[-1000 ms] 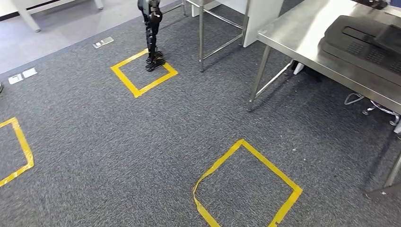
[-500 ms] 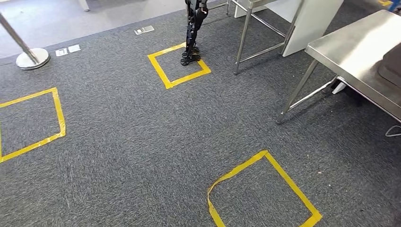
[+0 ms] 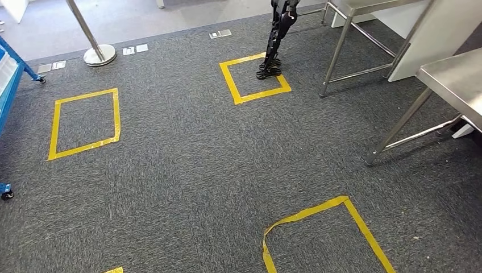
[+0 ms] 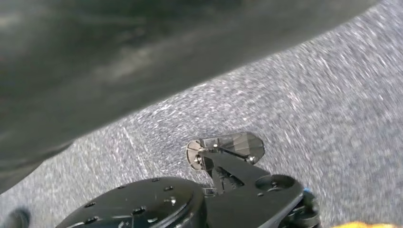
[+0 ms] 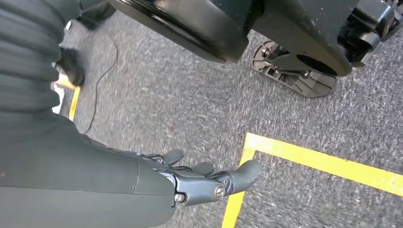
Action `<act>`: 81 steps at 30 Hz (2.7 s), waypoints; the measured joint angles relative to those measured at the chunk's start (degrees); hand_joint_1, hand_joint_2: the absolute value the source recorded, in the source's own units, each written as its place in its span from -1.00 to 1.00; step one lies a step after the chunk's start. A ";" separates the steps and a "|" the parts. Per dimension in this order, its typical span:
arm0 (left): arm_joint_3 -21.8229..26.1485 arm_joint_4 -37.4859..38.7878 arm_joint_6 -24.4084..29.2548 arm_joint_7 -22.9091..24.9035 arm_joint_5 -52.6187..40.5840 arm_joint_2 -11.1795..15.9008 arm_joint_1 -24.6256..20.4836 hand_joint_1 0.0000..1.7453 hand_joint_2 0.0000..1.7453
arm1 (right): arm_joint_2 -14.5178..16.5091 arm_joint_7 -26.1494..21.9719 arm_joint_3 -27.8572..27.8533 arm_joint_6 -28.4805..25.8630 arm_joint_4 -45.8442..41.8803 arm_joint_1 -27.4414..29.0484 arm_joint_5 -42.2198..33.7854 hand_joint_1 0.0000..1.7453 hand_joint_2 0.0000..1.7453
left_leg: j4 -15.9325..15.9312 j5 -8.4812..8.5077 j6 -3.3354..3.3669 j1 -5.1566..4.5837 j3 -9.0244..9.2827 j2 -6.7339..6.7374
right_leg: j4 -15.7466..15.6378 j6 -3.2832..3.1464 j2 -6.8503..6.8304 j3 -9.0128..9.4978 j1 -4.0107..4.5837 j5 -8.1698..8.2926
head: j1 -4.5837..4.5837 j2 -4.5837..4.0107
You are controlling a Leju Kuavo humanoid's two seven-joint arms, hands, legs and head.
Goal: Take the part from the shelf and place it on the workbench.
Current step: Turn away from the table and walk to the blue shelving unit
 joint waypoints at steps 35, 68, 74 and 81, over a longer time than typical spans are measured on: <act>-0.02 0.00 0.93 -0.25 -0.92 -0.04 -0.33 -1.00 -1.00 | -0.01 -0.03 -0.05 -0.11 0.04 -0.19 1.37 -1.00 1.00 | -12.53 4.36 1.29 -1.06 6.11 5.31 | 0.13 0.66 -2.77 0.55 0.62 -1.09 | -0.83 0.00; -0.01 0.02 0.17 0.11 -1.10 -0.36 -0.31 -1.00 -1.00 | -0.03 -0.12 -0.12 -0.56 0.02 -0.43 2.03 -1.00 1.00 | -12.99 4.74 1.99 -1.10 5.54 3.05 | 0.33 1.29 -3.71 0.49 0.50 -1.26 | -1.54 0.00; 0.01 0.00 0.06 -0.37 -1.02 -0.50 -0.63 -1.00 -1.00 | -0.21 -0.35 -0.16 -0.63 -0.01 -0.62 2.12 -1.00 1.00 | -13.81 5.55 3.41 -0.34 5.38 -0.95 | 13.87 0.87 3.02 -5.77 0.31 -7.62 | -1.14 0.00; 0.01 0.01 0.06 -0.40 -1.01 -0.56 -0.62 -1.00 -1.00 | -0.25 -0.36 -0.16 -0.63 -0.02 -0.88 2.13 -1.00 1.00 | -13.78 5.69 3.35 -0.26 5.31 -3.08 | 15.13 1.78 3.28 -6.70 0.06 -6.91 | -1.15 0.00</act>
